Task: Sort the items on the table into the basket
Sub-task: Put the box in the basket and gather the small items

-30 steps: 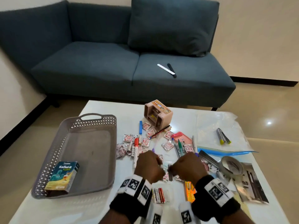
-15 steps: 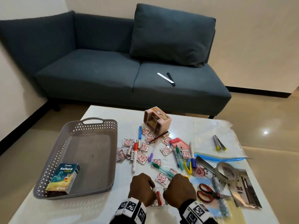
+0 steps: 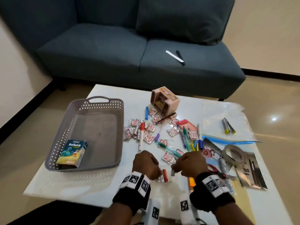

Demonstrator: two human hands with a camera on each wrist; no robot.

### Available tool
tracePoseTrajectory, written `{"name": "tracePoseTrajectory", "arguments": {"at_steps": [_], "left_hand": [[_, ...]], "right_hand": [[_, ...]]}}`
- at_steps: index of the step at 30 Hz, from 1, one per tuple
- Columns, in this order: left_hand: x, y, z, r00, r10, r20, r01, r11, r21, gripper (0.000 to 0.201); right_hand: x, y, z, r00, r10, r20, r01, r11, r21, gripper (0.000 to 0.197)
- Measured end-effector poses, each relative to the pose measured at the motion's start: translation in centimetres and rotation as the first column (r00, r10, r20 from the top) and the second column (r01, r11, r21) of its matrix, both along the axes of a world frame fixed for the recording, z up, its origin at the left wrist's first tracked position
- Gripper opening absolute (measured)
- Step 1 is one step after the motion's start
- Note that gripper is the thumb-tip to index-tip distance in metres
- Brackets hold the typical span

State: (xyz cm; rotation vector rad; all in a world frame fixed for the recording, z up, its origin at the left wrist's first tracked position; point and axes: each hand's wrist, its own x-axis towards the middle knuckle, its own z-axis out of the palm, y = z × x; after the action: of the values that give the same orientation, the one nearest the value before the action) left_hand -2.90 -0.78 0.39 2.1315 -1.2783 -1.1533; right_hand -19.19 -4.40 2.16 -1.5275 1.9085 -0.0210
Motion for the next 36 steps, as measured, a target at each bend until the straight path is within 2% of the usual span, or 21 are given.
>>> {"name": "tracePoseTrajectory", "arguments": {"at_steps": [3,6,11,16,19,26,36], "left_hand": [[0.7,-0.2,0.2,0.988,0.101,-0.116,-0.097,0.995,0.036,0.030],[1.2,-0.7,0.5,0.955,0.200,-0.218,-0.190,0.979,0.069,0.032],[1.1,-0.9,0.5,0.963,0.190,-0.193,-0.181,0.981,0.062,0.029],[0.5,-0.4,-0.7,0.980,0.155,-0.121,-0.151,0.987,0.047,0.030],[0.7,-0.2,-1.0,0.981,0.157,-0.111,-0.152,0.987,0.049,0.031],[1.6,0.1,-1.8,0.979,0.190,-0.081,-0.186,0.981,0.047,0.022],[1.6,0.2,-2.2,0.991,0.130,-0.020,-0.128,0.989,0.072,0.017]], "right_hand": [[-0.3,-0.4,-0.2,1.000,-0.017,0.025,0.018,0.999,-0.035,0.028],[0.5,0.5,-0.2,0.990,0.094,-0.104,-0.104,0.990,-0.093,0.022],[2.7,1.8,-1.1,0.920,0.269,-0.284,-0.303,0.950,-0.081,0.027],[3.8,2.5,-1.6,0.836,0.349,-0.424,-0.415,0.907,-0.072,0.031],[3.7,2.8,-2.3,0.839,0.357,-0.410,-0.415,0.908,-0.059,0.028],[2.7,1.9,-2.5,0.870,0.374,-0.320,-0.398,0.917,-0.011,0.033],[2.4,2.0,-3.0,0.860,0.368,-0.353,-0.401,0.916,-0.022,0.036]]}}
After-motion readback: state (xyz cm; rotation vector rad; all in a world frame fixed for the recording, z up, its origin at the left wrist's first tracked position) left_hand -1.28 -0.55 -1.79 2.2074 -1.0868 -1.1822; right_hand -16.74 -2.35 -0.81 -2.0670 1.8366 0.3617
